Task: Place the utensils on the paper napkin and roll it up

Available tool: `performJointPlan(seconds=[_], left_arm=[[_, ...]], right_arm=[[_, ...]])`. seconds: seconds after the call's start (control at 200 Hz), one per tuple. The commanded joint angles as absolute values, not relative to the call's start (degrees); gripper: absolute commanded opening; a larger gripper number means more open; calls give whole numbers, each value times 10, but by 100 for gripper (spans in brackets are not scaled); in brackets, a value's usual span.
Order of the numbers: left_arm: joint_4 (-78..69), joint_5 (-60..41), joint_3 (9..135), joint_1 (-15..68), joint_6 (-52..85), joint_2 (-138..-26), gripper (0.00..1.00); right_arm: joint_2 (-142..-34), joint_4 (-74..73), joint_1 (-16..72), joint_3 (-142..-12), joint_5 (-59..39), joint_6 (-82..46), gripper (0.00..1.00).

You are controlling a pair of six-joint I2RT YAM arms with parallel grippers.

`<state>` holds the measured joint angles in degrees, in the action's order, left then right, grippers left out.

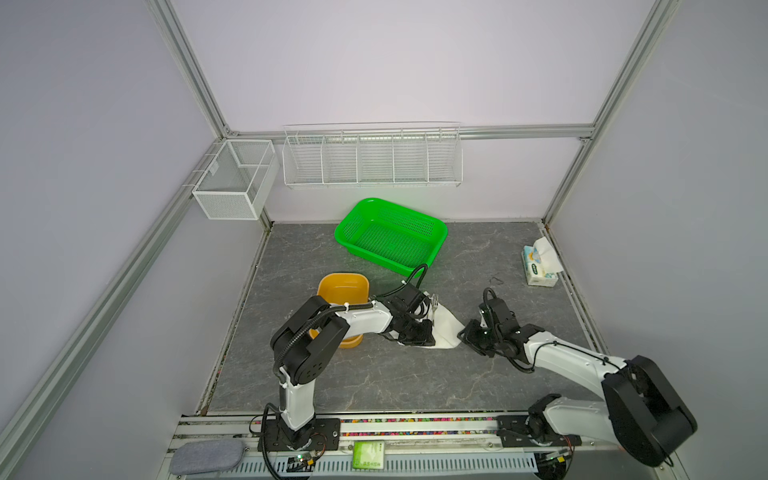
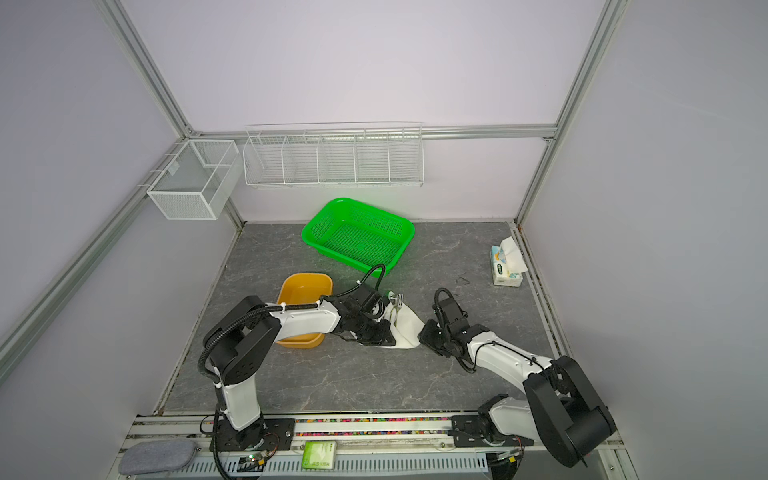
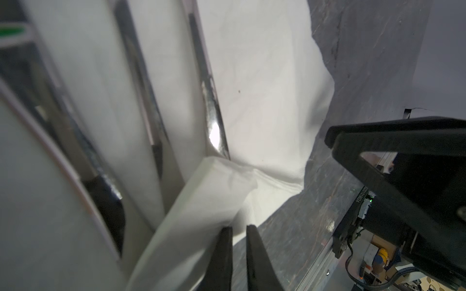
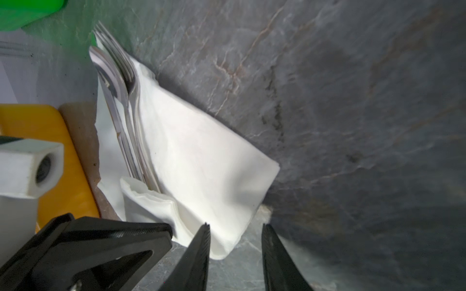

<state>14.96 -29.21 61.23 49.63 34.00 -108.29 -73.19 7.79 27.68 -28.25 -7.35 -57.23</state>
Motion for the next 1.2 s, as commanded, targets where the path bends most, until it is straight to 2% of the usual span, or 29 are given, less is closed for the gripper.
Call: performJointPlan(seconds=[0.0,0.405,0.69,1.195], left_arm=[[161,-279,619,497,332,-1092,14],[163,-279,623,497,331,-1093,14],[166,-279,625,497,331,-1093,14],[165,-281,626,497,332,-1091,14]], right_arm=[[-745,54,262,-270,-80,-588,38],[-795,-79,265,-245,-151,-590,39],[-773,-148,288,-215,-165,-600,41],[-729,-179,296,-182,-175,-644,44]])
